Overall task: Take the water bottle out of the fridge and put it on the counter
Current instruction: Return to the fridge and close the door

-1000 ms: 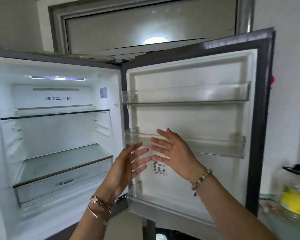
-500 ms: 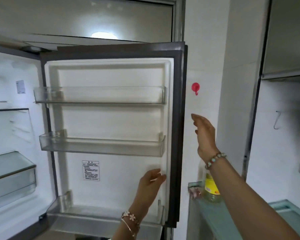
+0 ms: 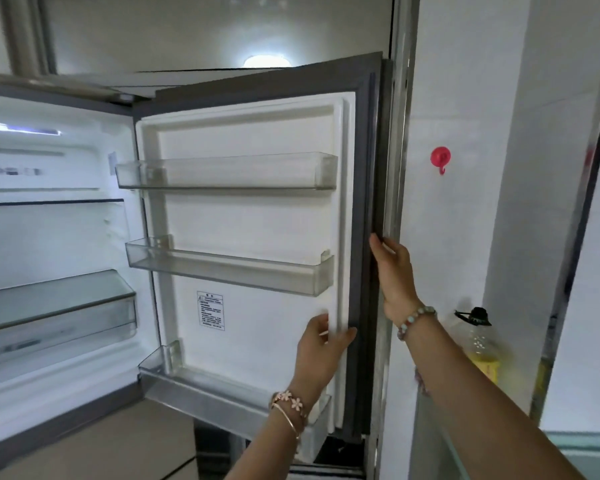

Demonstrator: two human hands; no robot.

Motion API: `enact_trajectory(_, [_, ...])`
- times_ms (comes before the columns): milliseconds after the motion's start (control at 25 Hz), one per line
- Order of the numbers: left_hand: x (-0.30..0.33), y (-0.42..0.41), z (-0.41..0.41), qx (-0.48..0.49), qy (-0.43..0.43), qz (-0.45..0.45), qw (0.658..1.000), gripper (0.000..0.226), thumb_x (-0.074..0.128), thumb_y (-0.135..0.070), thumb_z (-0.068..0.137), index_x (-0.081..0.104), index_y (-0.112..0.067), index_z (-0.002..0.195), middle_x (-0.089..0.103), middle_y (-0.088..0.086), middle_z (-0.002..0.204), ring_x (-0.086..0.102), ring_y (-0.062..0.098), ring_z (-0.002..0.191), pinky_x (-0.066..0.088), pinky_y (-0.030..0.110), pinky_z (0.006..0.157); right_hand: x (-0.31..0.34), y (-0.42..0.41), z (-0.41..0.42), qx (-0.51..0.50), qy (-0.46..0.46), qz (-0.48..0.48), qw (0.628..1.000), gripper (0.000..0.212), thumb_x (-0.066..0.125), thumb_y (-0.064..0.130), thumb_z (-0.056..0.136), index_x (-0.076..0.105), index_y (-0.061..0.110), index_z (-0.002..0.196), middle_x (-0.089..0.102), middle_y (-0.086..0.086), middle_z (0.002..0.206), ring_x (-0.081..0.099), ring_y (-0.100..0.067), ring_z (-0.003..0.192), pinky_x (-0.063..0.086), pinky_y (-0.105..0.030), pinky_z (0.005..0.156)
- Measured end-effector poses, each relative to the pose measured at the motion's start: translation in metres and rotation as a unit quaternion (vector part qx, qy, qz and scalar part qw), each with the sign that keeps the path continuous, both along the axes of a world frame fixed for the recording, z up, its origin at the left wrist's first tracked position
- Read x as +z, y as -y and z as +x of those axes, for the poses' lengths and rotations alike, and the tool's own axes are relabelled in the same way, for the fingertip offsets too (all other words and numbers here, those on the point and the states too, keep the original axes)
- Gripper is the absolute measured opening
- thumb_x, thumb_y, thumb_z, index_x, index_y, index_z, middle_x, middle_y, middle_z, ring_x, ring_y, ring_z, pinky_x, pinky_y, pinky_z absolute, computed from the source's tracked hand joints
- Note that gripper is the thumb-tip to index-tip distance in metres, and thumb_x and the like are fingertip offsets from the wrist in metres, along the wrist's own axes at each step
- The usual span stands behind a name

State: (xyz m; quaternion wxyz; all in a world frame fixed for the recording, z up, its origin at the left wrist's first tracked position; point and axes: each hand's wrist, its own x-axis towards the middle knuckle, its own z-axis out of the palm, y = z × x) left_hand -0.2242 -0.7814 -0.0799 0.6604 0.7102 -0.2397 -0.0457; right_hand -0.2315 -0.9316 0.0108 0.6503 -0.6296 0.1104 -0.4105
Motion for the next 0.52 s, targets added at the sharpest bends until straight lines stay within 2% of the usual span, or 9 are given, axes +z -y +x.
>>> enact_trajectory(80, [0.002,-0.011,-0.013,0.029,0.003,0.018,0.999,0.055,0.08,-0.042,0.078,0.053,-0.015,0.117,0.068,0.002,0.109,0.066,0.017,0.098,0.056,0.035,0.088,-0.003,-0.015,-0.015,0.009,0.034,0.015,0.999,0.052,0.073,0.049,0.084,0.058,0.02,0.125,0.063,0.016,0.108,0.058,-0.006,0.105,0.045,-0.029,0.093])
enact_trajectory(160, [0.006,-0.028,-0.024,0.054,0.016,0.056,0.997,0.074,0.084,-0.055,0.066,0.047,-0.014,0.115,0.063,-0.001,0.099,0.063,0.012,0.087,0.054,0.027,0.073,-0.005,-0.034,-0.031,0.043,0.06,0.033,0.997,0.052,0.078,0.046,0.078,0.066,0.02,0.12,0.071,0.009,0.112,0.063,-0.013,0.11,0.047,-0.033,0.097])
enact_trajectory(240, [0.011,-0.053,-0.039,0.067,0.037,0.094,0.993,0.089,0.085,-0.067,0.052,0.039,-0.017,0.109,0.058,-0.004,0.092,0.059,0.009,0.079,0.047,0.02,0.061,-0.008,-0.06,-0.047,0.063,0.089,0.034,0.993,0.045,0.079,0.043,0.077,0.071,0.02,0.116,0.075,0.012,0.107,0.065,-0.005,0.103,0.047,-0.033,0.096])
enact_trajectory(320, [0.011,-0.085,-0.054,0.085,0.047,0.114,0.989,0.105,0.084,-0.075,0.039,0.032,-0.018,0.11,0.061,-0.003,0.1,0.062,0.01,0.087,0.053,0.023,0.065,-0.014,-0.093,-0.062,0.049,0.124,0.016,0.991,0.033,0.079,0.041,0.079,0.074,0.022,0.106,0.075,0.02,0.092,0.065,0.006,0.089,0.046,-0.025,0.086])
enact_trajectory(360, [0.008,-0.103,-0.06,0.103,0.049,0.118,0.986,0.111,0.083,-0.078,0.033,0.032,-0.017,0.112,0.062,-0.001,0.103,0.064,0.012,0.091,0.058,0.027,0.071,-0.017,-0.111,-0.069,0.049,0.141,-0.002,0.989,0.029,0.08,0.041,0.078,0.074,0.022,0.098,0.075,0.017,0.087,0.065,0.006,0.084,0.047,-0.021,0.079])
enact_trajectory(440, [0.001,-0.144,-0.071,0.155,0.056,0.113,0.98,0.111,0.083,-0.08,0.026,0.033,-0.023,0.107,0.063,-0.001,0.105,0.067,0.014,0.093,0.062,0.035,0.075,-0.017,-0.151,-0.081,0.071,0.167,-0.059,0.982,0.033,0.083,0.044,0.073,0.07,0.02,0.09,0.073,0.006,0.084,0.067,-0.003,0.079,0.049,-0.017,0.069])
enact_trajectory(520, [-0.006,-0.189,-0.08,0.201,0.063,0.104,0.972,0.102,0.084,-0.079,0.025,0.035,-0.032,0.101,0.062,-0.005,0.105,0.066,0.01,0.093,0.062,0.033,0.075,-0.01,-0.193,-0.085,0.118,0.199,-0.132,0.964,0.037,0.084,0.042,0.071,0.061,0.024,0.093,0.07,0.0,0.088,0.067,-0.013,0.081,0.052,-0.022,0.067])
